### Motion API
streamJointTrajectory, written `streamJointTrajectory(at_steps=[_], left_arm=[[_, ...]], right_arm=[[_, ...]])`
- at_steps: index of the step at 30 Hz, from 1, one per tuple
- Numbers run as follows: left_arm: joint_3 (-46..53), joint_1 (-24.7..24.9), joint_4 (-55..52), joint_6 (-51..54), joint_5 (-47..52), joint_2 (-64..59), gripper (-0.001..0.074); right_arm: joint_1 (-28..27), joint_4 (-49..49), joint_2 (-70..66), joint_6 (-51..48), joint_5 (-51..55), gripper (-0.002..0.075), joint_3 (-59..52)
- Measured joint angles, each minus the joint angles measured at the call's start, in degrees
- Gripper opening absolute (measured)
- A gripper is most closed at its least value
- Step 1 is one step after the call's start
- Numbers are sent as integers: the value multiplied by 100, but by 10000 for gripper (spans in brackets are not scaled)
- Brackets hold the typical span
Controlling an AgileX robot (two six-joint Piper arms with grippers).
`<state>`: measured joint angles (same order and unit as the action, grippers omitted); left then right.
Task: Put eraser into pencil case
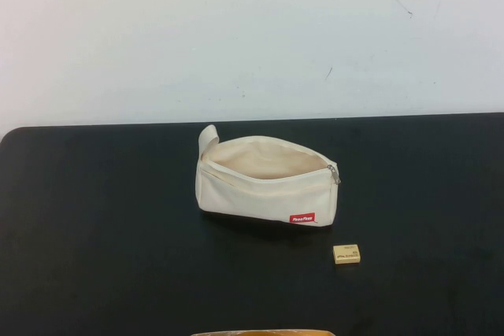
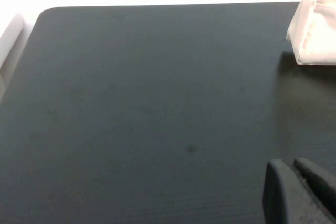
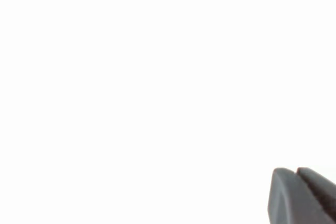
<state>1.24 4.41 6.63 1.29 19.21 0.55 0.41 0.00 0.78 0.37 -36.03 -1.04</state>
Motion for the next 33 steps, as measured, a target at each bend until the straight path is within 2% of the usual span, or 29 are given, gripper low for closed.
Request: streamJointTrajectory(at_steps=[3,7,12,19,24,29,33], left_arm=[[0,0,0,0,0,0,-1],[0,0,0,0,0,0,-1],[0,0,0,0,0,0,-1],[0,0,0,0,10,0,-1],[0,0,0,0,10,0,-1],[0,0,0,0,10,0,-1],[0,0,0,0,10,0,-1]], right_arm=[[0,30,0,-214,724,-1,556],[0,40,-78,-563,2835,-1,1981],[0,40,-1043,-1175,4949,-1,3476],[0,525,-2879,-2237,6983,-1,4149],[0,1501,-4380,-3606,7549,-1,4161],[13,2718,-5428,-4969,7468,-1,4169],[319,3318,-6271,-5949,7205,-1,4195]])
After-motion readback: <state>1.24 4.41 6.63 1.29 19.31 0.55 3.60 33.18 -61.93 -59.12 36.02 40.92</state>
